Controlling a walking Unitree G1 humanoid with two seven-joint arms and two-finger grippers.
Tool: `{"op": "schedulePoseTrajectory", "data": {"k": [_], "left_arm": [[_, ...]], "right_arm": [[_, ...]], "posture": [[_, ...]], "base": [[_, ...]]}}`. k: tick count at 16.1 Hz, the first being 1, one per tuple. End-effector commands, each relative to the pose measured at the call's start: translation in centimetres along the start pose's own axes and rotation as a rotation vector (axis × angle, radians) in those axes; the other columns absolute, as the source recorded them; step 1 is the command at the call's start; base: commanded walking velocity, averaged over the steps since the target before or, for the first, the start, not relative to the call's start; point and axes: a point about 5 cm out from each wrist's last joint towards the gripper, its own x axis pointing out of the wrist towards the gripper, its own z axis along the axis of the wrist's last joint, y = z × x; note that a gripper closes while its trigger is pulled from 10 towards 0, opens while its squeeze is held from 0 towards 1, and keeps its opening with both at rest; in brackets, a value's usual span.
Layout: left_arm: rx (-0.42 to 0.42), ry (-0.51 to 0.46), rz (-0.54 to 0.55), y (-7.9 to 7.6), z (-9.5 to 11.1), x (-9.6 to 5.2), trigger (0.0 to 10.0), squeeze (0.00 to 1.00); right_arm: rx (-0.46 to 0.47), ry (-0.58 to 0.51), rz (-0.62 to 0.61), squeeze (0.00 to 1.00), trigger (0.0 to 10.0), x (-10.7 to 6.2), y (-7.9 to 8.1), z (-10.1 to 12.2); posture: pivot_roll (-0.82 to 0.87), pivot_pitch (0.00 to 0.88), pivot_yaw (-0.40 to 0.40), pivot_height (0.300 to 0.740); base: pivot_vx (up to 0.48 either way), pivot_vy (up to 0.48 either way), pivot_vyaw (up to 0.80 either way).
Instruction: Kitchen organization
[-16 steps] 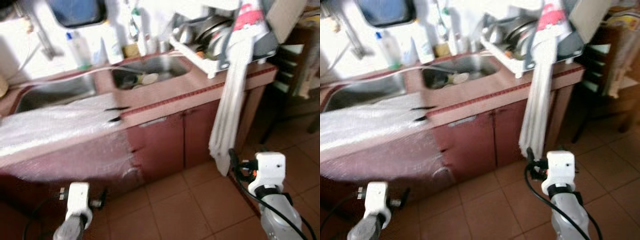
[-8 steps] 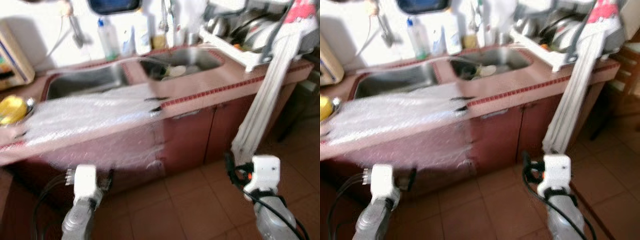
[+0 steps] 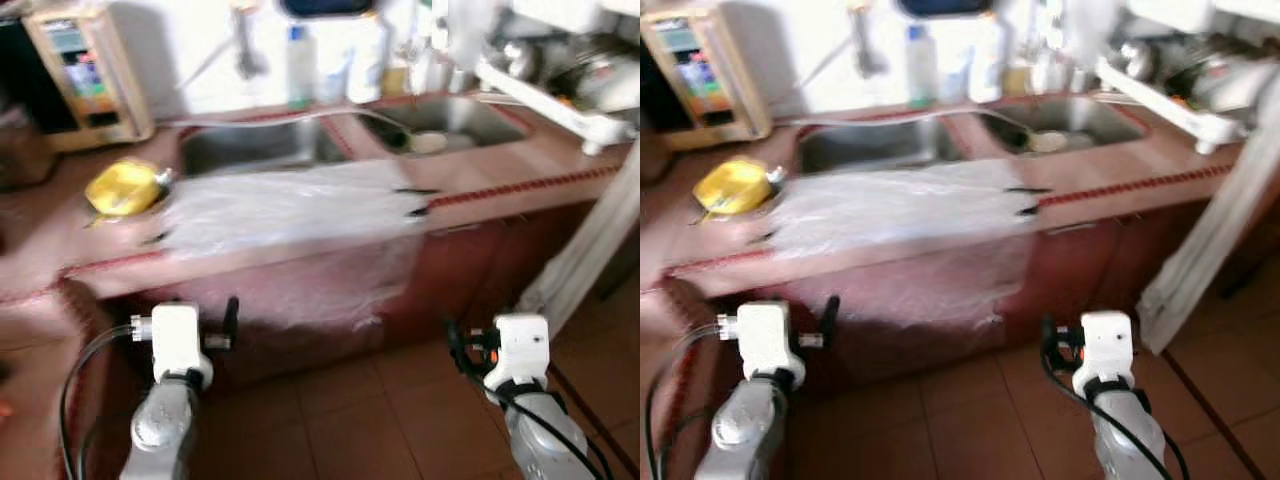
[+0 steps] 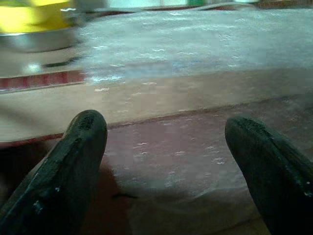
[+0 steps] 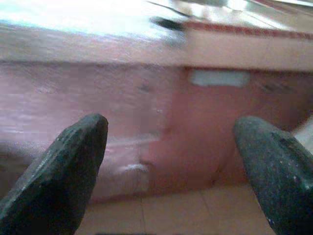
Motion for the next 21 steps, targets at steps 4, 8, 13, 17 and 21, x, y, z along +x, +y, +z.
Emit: {"op": "schedulePoseTrajectory", "data": {"k": [4,8,13,17,21], "left_arm": [[0.011,0.012,-0.004,-0.4,1.2,0.2,10.0,0.00],[0.003,0.035,-0.012,-0.6,1.4,0.3,10.0,0.00],[-0.001,0.075,-0.021,-0.3,0.6,0.3,10.0,0.00],[0.002,0.110,-0.011,0.3,-0.2,0.2,10.0,0.00],[0.056,0.117,0.000,0.9,-0.9,0.1,10.0,0.00]], "right_arm": [[-0.013,-0.044,0.015,0.00,10.0,0.3,0.4,1.1],[-0.015,-0.050,0.021,0.00,10.0,0.3,0.8,1.2],[-0.017,-0.082,0.069,0.00,10.0,0.6,2.0,1.7],[-0.026,-0.092,0.075,0.00,10.0,0.9,2.4,2.0],[-0.014,-0.092,0.067,0.00,10.0,1.0,2.4,1.9]], "posture": [[-0.07,0.000,0.035,0.740],[-0.07,0.000,0.042,0.740],[-0.06,0.000,0.058,0.740],[-0.05,0.000,0.062,0.740],[-0.04,0.000,0.055,0.740]], "base": [[0.000,0.000,0.00],[0.000,-0.474,0.00],[0.000,-0.480,0.48],[0.000,-0.360,0.80],[0.000,0.000,0.20]]}}
